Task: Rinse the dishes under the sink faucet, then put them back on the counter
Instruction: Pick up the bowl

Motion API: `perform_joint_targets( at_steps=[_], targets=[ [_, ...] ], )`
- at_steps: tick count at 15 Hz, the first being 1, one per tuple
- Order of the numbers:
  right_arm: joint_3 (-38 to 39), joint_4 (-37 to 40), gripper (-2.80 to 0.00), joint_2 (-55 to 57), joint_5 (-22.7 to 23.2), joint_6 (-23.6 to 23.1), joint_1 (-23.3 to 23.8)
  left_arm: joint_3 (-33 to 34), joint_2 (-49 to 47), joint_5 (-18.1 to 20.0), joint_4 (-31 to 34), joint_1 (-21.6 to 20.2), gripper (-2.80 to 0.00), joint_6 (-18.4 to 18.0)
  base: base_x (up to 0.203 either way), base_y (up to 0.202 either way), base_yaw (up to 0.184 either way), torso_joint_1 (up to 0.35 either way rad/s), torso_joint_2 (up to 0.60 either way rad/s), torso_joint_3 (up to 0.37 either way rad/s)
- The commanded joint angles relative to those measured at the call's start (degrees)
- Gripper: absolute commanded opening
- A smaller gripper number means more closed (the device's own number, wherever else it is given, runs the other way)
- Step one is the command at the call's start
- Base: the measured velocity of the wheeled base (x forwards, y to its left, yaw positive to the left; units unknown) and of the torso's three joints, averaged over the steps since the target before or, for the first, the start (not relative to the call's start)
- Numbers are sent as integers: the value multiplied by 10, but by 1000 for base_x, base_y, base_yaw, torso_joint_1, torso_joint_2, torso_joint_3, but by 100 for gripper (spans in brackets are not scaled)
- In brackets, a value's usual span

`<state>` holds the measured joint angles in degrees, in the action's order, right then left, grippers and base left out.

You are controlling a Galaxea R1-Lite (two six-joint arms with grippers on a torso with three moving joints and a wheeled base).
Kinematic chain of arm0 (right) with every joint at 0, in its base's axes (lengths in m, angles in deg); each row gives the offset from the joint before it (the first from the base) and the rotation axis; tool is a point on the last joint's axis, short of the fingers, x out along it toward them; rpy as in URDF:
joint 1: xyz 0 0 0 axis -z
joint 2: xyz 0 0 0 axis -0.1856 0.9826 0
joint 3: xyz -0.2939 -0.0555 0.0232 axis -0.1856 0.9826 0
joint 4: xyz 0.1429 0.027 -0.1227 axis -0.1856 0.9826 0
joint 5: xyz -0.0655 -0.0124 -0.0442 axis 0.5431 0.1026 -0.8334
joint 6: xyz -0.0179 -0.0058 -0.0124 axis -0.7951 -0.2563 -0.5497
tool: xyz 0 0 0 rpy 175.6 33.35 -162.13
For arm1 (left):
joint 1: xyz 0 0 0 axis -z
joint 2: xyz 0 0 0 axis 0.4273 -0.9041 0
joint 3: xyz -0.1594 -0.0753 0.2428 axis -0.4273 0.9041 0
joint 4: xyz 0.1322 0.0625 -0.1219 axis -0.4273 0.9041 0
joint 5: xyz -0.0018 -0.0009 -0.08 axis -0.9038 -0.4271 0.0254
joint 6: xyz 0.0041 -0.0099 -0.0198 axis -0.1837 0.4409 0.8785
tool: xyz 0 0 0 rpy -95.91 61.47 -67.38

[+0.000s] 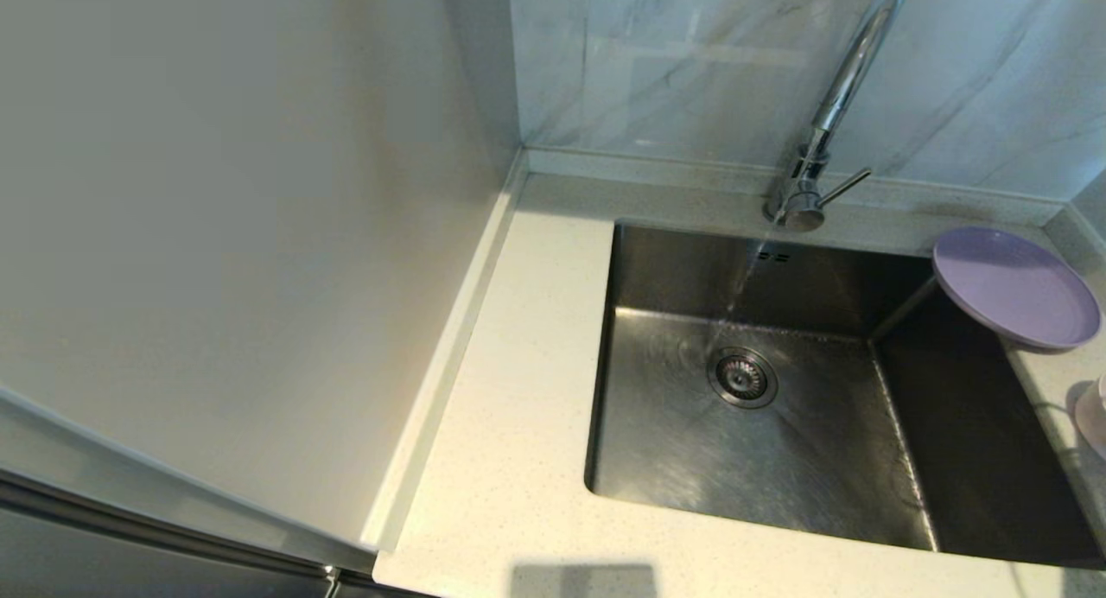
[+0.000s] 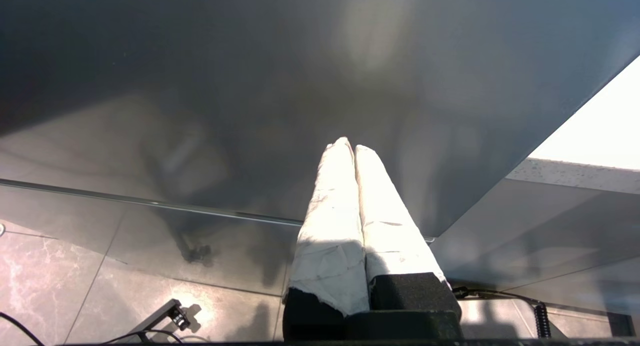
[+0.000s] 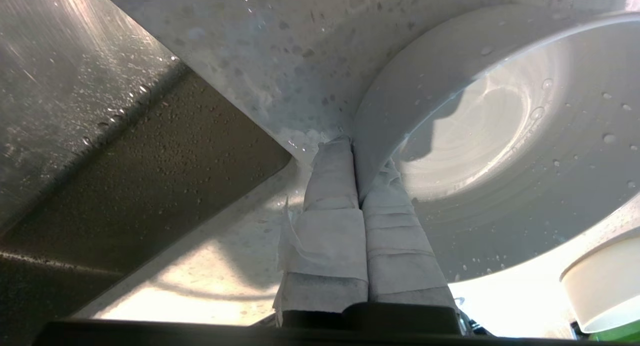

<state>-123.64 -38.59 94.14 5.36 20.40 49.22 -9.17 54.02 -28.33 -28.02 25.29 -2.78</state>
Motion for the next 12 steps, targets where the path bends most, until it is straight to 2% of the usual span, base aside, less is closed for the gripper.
perform_joint_targets(
  at_steps=[1,5,7,9,10,12],
  targets=[
    [9,3,-280,-21,-2,0,1,0,0,0,0,0,-280,0,0,0,0,0,0,0],
    [60,21,-280,-110,-10,-19,7,0,0,0,0,0,-280,0,0,0,0,0,0,0],
    [70,28,-280,-163,-11,-64,11,0,0,0,0,0,-280,0,0,0,0,0,0,0],
    [70,30,-280,-209,1,-170,12,0,0,0,0,0,-280,0,0,0,0,0,0,0],
    [68,30,-280,-226,31,-230,11,0,0,0,0,0,-280,0,0,0,0,0,0,0],
    [53,38,-280,-243,124,-363,9,0,0,0,0,0,-280,0,0,0,0,0,0,0]
  ],
)
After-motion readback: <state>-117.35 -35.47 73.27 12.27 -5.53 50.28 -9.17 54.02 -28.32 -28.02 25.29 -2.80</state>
